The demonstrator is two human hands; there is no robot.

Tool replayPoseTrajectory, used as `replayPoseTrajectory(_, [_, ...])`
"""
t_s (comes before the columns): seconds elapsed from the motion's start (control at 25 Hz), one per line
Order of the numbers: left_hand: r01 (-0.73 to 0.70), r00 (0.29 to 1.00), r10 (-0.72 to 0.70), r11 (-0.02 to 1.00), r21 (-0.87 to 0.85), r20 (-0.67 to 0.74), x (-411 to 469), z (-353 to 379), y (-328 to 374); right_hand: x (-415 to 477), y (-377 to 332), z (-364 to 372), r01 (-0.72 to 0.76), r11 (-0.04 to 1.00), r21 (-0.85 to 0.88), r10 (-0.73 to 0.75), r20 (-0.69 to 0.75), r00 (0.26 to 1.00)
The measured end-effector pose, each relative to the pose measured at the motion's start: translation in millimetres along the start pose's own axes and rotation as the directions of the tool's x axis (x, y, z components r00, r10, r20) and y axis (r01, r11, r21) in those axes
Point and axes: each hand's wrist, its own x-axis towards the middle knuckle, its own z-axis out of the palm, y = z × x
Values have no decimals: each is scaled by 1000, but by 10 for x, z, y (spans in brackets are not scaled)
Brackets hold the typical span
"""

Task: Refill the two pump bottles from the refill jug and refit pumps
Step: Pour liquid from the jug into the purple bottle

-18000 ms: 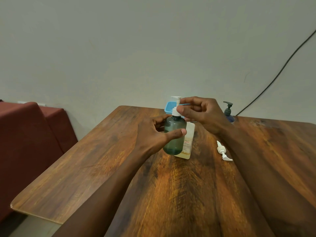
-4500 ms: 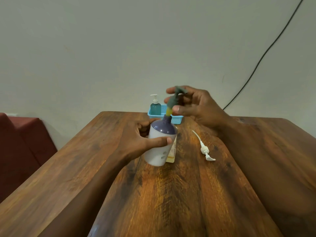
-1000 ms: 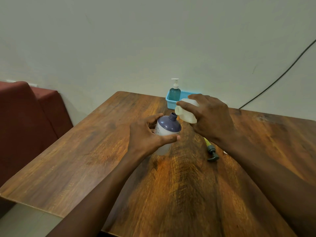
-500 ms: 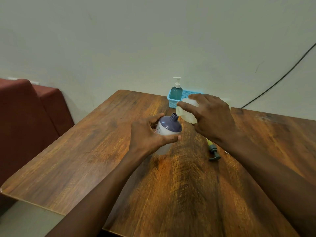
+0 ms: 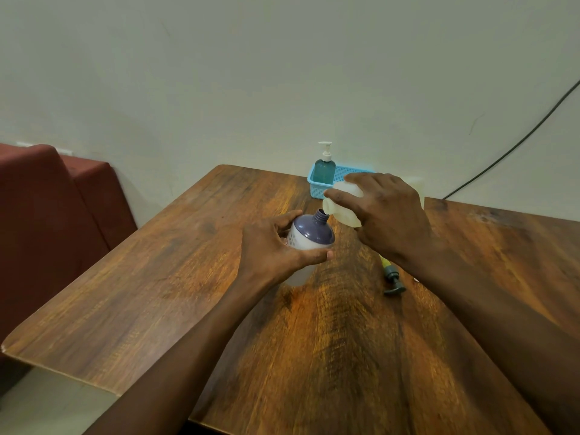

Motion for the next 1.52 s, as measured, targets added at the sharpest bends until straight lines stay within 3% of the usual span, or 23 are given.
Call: replayPoseTrajectory(1.52, [-13, 1000, 13, 1000, -1, -7, 3, 36, -52, 38, 42, -23, 30, 999, 19, -29, -34, 999])
